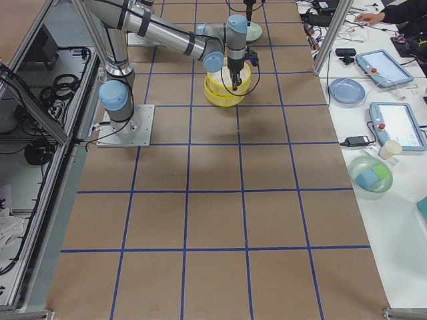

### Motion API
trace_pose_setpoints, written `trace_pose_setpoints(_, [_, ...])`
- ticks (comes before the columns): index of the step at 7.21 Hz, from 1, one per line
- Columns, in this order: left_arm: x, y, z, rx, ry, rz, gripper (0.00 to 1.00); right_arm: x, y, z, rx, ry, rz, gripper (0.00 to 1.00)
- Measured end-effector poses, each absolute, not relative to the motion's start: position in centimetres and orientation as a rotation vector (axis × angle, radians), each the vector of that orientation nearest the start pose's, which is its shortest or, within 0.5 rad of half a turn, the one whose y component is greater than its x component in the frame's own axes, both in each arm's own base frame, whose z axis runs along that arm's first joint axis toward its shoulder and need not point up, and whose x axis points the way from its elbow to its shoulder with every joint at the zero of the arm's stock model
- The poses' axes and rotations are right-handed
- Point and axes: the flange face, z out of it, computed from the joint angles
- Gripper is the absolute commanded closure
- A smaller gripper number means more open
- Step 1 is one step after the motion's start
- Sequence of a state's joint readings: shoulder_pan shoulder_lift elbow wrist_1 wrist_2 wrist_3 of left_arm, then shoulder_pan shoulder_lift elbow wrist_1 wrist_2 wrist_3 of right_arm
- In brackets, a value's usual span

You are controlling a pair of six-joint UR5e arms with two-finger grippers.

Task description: Stack buns with steamer

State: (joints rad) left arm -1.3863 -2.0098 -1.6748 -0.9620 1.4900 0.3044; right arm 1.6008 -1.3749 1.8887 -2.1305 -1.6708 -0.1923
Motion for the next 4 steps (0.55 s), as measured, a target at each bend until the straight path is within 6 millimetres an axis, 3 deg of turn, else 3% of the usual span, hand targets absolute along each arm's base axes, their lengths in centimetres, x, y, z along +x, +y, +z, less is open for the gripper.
trace_pose_setpoints(4, [-2.4, -63.4, 22.6, 0.052, 3.222, -0.035, 0.0, 13.8, -52.2, 28.8, -0.407, 3.246, -0.022, 1.0])
